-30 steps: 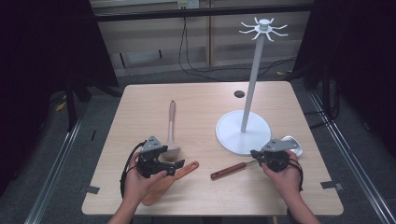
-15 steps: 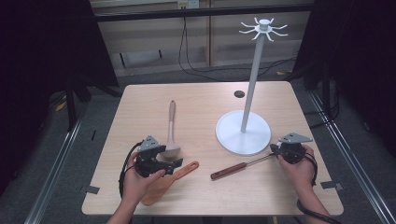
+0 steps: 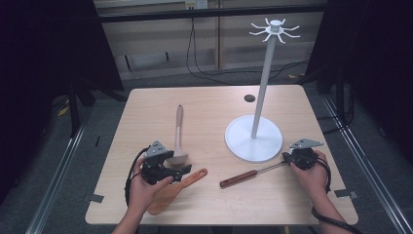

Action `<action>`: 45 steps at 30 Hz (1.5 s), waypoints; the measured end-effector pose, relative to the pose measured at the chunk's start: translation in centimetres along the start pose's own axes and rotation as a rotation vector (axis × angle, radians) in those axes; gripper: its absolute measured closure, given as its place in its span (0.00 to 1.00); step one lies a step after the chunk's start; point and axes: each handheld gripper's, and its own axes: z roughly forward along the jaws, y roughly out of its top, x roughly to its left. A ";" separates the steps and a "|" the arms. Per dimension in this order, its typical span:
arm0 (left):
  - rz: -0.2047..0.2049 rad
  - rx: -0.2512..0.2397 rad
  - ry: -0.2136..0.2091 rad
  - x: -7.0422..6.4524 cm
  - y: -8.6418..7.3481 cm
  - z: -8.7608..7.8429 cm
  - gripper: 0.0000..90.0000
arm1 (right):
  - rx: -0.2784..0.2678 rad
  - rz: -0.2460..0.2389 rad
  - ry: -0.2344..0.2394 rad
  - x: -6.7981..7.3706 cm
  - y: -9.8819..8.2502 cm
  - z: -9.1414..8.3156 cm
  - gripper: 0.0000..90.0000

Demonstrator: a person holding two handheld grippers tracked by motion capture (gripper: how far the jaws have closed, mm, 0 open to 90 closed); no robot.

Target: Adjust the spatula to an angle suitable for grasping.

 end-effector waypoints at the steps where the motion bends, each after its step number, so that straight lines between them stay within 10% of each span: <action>1: 0.000 0.001 0.001 0.0 0.0 0.0 0.11 | 0.004 0.010 0.001 -0.1 -0.1 -0.2 1.00; 15: 0.012 -0.006 -0.002 -0.2 0.7 0.4 0.11 | 0.017 0.079 0.020 0.1 -2.7 -3.1 1.00; 19: 0.009 -0.008 0.000 -0.2 0.8 0.7 0.11 | -0.059 0.072 0.042 0.3 -2.8 -4.1 0.99; 32: 0.000 -0.013 0.005 0.2 0.6 0.4 0.11 | -0.050 -0.210 0.321 7.2 -1.2 -3.0 1.00; 45: -0.001 -0.002 0.024 0.7 0.2 -0.1 0.11 | -0.055 -0.192 0.323 9.2 1.0 -0.6 0.99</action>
